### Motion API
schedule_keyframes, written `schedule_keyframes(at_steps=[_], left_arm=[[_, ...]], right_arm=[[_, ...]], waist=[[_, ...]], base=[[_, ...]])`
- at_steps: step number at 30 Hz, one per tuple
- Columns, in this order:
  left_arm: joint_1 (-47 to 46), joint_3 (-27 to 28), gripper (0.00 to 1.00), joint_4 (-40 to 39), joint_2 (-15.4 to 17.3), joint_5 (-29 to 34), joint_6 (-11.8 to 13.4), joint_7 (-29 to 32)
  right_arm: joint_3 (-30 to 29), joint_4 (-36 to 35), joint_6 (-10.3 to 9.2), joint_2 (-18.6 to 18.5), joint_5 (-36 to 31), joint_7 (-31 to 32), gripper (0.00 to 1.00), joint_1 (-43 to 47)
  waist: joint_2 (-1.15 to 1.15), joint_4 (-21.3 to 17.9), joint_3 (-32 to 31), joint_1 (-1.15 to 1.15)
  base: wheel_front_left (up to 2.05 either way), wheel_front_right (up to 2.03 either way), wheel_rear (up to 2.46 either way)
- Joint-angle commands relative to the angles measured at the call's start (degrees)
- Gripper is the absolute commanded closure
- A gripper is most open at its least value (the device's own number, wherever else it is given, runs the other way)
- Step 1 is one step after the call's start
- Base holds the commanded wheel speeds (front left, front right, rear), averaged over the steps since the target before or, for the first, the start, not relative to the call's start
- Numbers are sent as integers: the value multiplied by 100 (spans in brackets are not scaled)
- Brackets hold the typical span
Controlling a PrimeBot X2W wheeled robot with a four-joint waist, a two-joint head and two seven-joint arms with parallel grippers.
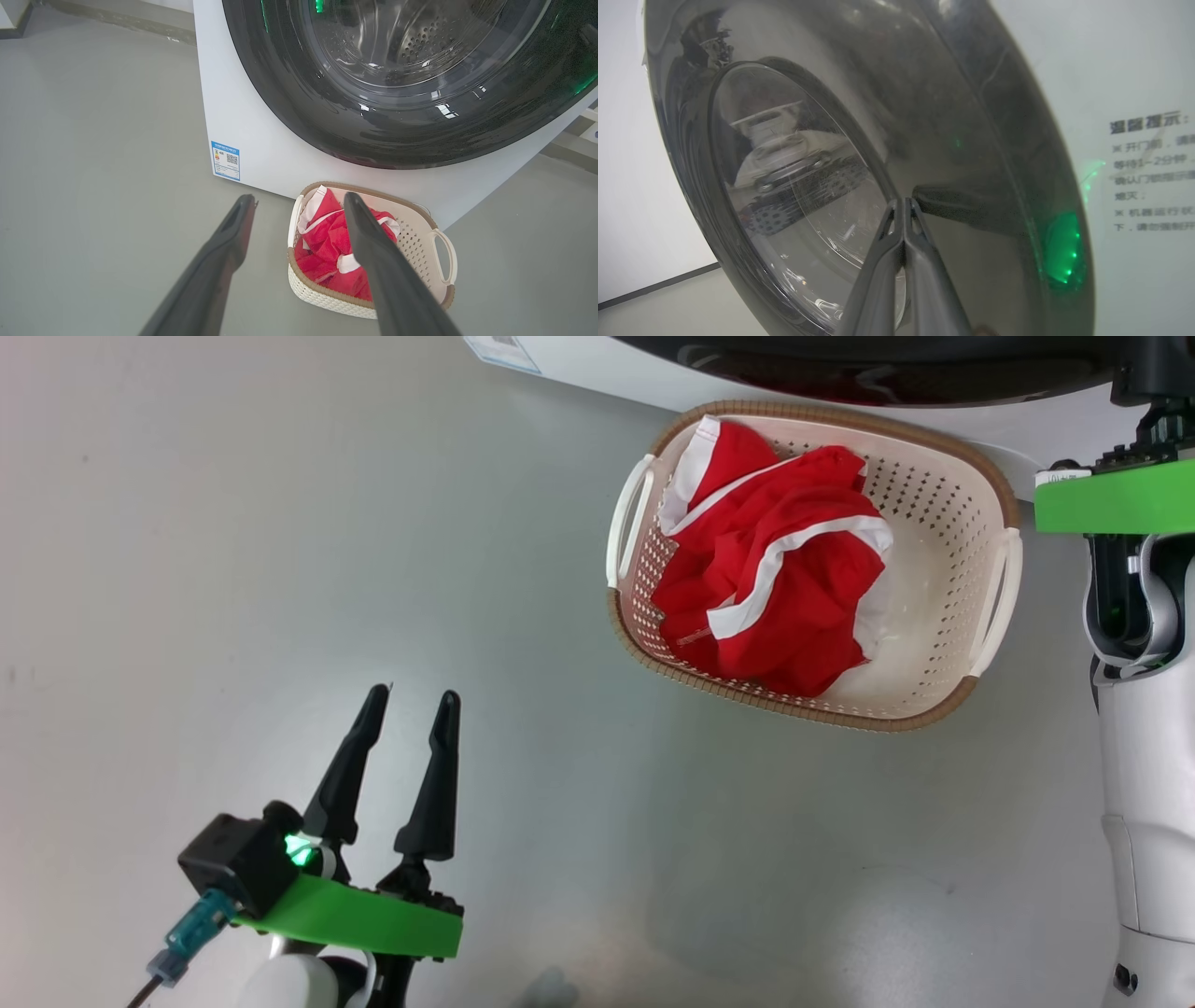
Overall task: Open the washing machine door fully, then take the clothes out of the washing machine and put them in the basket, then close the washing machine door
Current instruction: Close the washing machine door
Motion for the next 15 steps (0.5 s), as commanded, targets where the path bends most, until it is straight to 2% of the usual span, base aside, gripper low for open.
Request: schedule_keyframes(at_steps=[1, 6, 11, 15], left_arm=[[-79, 170, 0, -134, 131, -41, -30, -52], [-89, 183, 0, -124, 131, -32, -30, -52], [-57, 237, 0, -82, 131, 9, -30, -52], [-43, 336, 0, -26, 131, 134, -30, -52]], right_arm=[[-61, -172, -16, 86, 113, -29, 100, -195], [-4, -153, -16, 118, 112, -29, 100, -102], [305, -46, -16, 157, 120, -29, 100, 417], [593, 4, -16, 180, 129, -29, 73, 918]], waist=[[0, 25, 20, 0], [0, 12, -22, 0], [0, -117, -172, 0], [0, -280, -325, 0]], base=[[0, 0, 0], [0, 0, 0], [0, 0, 0], [0, 0, 0]])
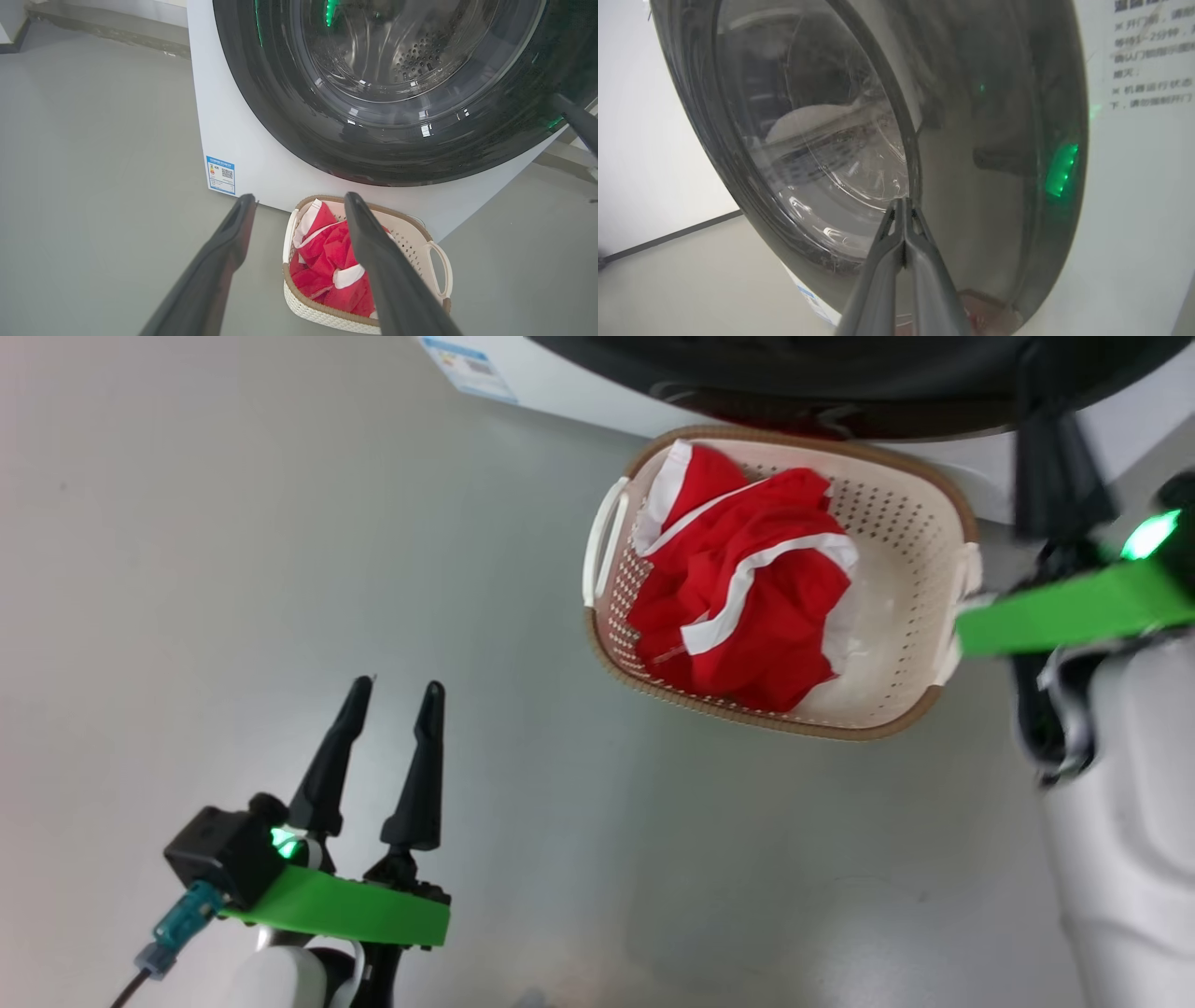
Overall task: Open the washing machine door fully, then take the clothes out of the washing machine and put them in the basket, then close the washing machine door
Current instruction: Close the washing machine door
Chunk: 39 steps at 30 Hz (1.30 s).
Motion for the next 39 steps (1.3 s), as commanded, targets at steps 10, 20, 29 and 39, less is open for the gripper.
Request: schedule_keyframes(at_steps=[10, 20, 29, 39], left_arm=[[143, 590, 0, 44, 149, 421, -30, -52], [451, 873, 0, 104, 225, 656, -30, -52], [822, 1096, 0, 47, 396, 713, -30, -52], [1238, 1359, 0, -28, 419, 764, -30, -52]], right_arm=[[673, -229, -6, 176, 205, -29, 0, 1188], [836, -436, -6, 181, 460, -29, 0, 2046], [719, -470, -6, 181, 567, -29, 0, 2500], [477, -487, -6, 181, 586, -29, 0, 3066]], waist=[[0, -672, -577, 0], [0, -1402, -1125, 0], [0, -2003, -1540, 0], [0, -2389, -1957, 0]], base=[[0, 0, 0], [0, 0, 0], [0, 0, 0], [0, 0, 0]])
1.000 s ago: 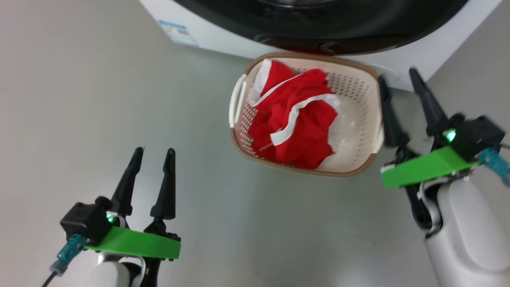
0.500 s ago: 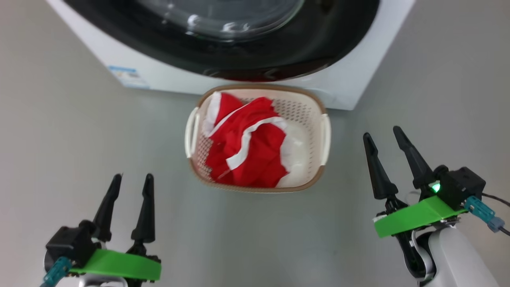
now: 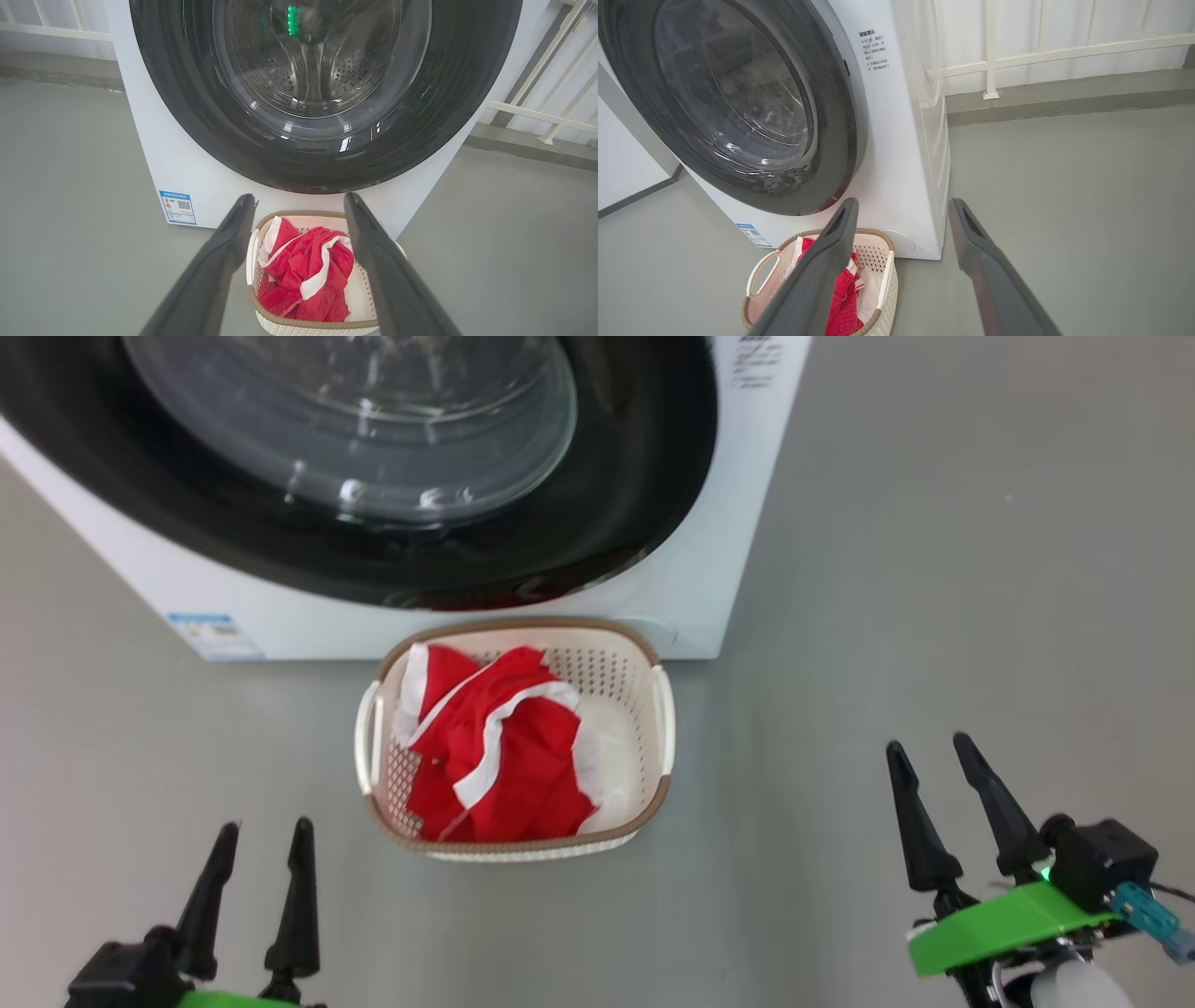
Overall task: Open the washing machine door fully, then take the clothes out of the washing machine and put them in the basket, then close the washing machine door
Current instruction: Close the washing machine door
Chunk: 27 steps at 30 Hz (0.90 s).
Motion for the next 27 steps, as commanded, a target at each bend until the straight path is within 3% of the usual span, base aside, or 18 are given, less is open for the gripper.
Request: schedule_keyframes(at_steps=[1, 13, 27], left_arm=[[31, 218, 0, -154, 119, 64, -30, -52], [582, 493, 0, -318, 106, 50, -30, -52], [967, 629, 0, -603, -15, 136, -30, -52]], right_arm=[[108, -143, -6, 7, 32, -36, 0, 35], [-11, -172, -6, 7, -23, -36, 0, 638], [-170, -225, -6, 7, -70, -36, 0, 945]], waist=[[0, -245, -253, 0], [0, -597, -632, 0], [0, -701, -797, 0]], base=[[0, 0, 0], [0, 0, 0], [0, 0, 0]])
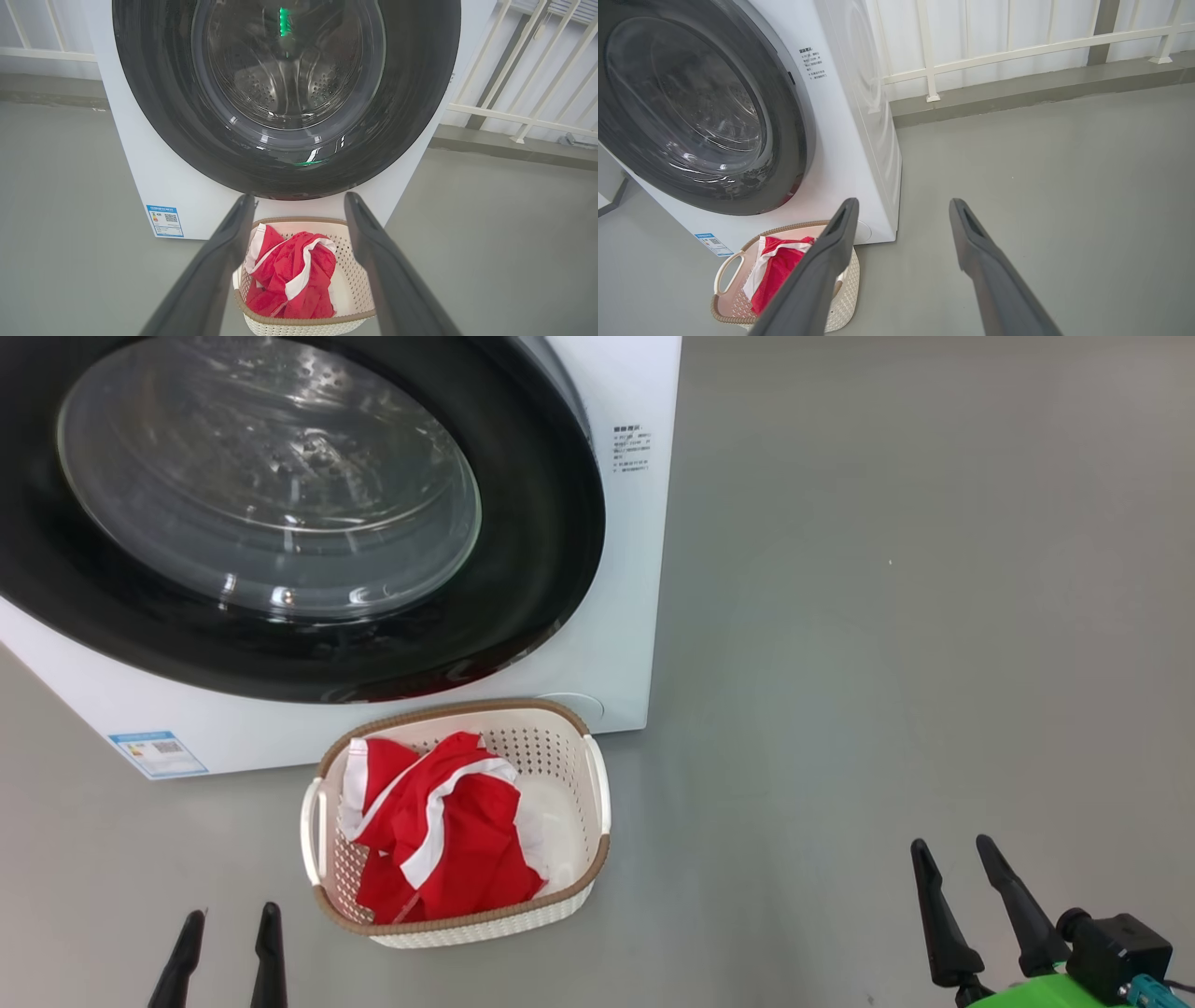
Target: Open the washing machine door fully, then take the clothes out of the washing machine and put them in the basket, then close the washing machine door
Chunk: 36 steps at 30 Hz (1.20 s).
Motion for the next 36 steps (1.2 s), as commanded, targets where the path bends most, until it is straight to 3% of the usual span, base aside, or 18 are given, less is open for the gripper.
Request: schedule_keyframes(at_steps=[1, 9, 10, 13, 21, 26, 36], left_arm=[[-33, 212, 0, -197, 17, 41, 3, -52], [-1, 149, 0, -324, -28, -60, 3, -52], [4, -28, 100, -149, -80, -24, 0, 0], [2, -63, 100, 169, -188, -19, 0, 35], [-50, -70, 100, 195, -188, -427, 0, 142], [-110, -76, 100, 230, -182, -731, 2, 222], [-231, -82, 100, 296, -173, -1340, 1, 384]], right_arm=[[92, -145, -6, -69, -66, -36, 0, -8], [66, -166, -6, -69, -97, -36, 0, 13], [-19, -13, 0, 9, -37, 0, 100, 96], [33, 300, 0, 91, -35, 3, 100, 101], [43, 291, 0, 61, 379, 83, 100, 55], [48, 294, -1, 34, 691, 147, 100, 4], [49, 288, -1, -11, 1304, 280, 100, -97]], waist=[[0, 2, -25, 0], [0, 29, -53, 0], [0, 28, -54, 0], [0, 29, -55, 0], [0, 57, -90, 13], [0, 79, -98, 1], [0, 122, -132, 0]], base=[[0, 0, 0], [0, 0, 0], [0, 0, 0], [0, 0, 0], [0, 0, 0], [0, 0, 0], [0, 0, 0]])
